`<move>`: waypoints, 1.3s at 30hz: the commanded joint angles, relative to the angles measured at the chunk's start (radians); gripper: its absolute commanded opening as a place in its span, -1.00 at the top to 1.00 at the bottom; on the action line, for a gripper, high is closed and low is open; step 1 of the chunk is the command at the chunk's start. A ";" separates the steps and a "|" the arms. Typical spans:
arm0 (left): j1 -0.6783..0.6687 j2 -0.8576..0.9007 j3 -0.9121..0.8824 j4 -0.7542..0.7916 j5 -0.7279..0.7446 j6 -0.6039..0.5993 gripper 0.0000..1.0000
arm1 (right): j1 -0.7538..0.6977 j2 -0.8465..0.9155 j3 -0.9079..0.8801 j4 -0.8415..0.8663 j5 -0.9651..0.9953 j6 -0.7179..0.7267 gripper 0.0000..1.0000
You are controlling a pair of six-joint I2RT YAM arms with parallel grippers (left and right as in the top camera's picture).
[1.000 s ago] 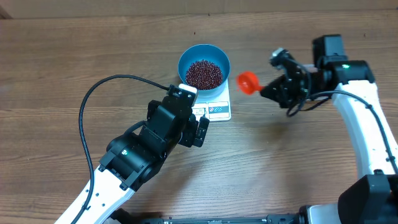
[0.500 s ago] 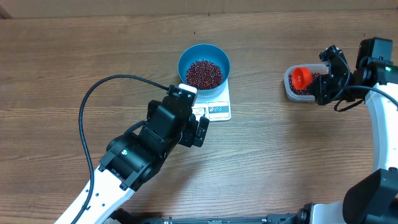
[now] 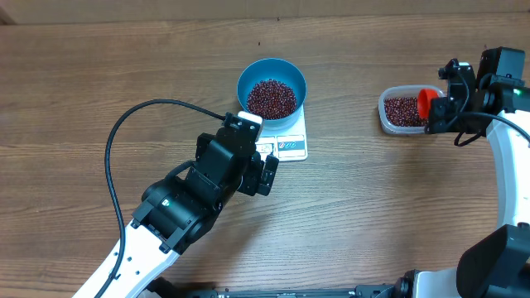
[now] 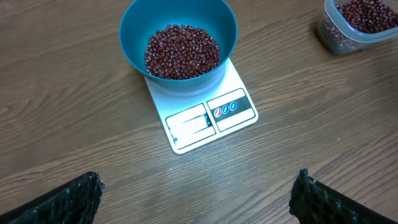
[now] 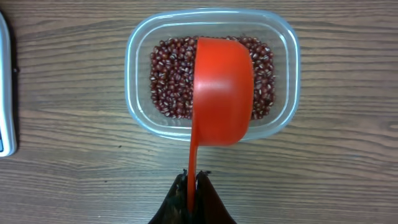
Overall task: Scoop item into bowl and weigh 150g on scale
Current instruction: 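Return the empty scoop right into the bean tub and dip it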
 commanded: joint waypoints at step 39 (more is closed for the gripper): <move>0.006 0.005 0.000 0.003 -0.012 -0.013 -0.99 | -0.001 0.198 0.008 0.143 0.106 0.018 0.93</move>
